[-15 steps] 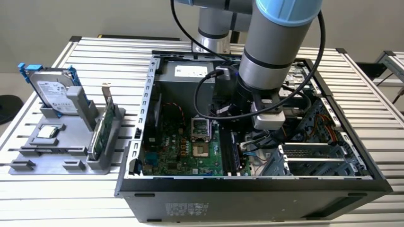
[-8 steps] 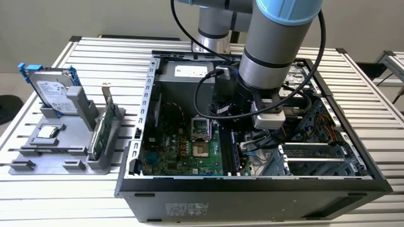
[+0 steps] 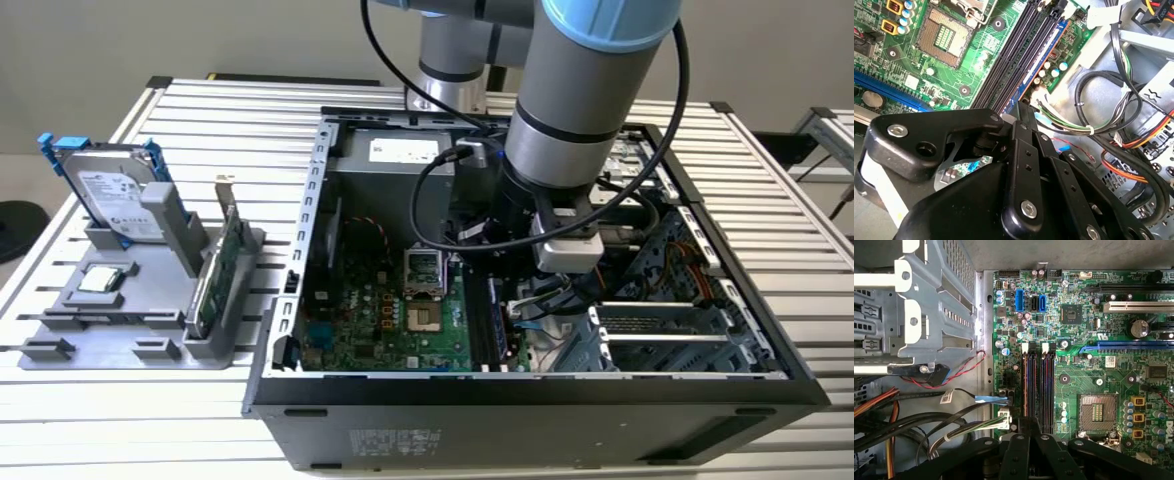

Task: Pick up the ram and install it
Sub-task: 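Press down the ram until it locks into place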

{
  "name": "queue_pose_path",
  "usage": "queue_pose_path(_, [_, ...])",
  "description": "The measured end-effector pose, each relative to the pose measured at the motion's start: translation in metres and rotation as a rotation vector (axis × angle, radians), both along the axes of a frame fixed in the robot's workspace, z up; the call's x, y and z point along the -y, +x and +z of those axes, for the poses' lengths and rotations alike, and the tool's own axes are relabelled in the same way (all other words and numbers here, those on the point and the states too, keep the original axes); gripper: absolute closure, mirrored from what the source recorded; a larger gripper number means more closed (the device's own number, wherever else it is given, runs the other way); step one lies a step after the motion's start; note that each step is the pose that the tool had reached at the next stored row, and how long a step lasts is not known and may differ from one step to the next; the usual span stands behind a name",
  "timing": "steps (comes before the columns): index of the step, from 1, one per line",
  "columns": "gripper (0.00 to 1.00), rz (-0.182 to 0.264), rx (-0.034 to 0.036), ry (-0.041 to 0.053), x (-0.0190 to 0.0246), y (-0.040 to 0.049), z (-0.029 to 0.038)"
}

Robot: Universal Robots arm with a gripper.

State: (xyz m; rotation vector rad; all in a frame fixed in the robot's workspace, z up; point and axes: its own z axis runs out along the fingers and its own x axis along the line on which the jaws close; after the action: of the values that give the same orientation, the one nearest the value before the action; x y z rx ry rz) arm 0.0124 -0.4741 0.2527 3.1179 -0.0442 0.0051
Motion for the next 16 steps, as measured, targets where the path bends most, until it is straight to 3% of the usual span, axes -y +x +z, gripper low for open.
queue_pose_path(9, [1.0, 0.003, 0.0, -0.0001, 0.0, 0.0, 0.0002])
queue_pose_path(16, [1.0, 0.06, 0.0, 0.0, 0.0, 0.0, 0.0002])
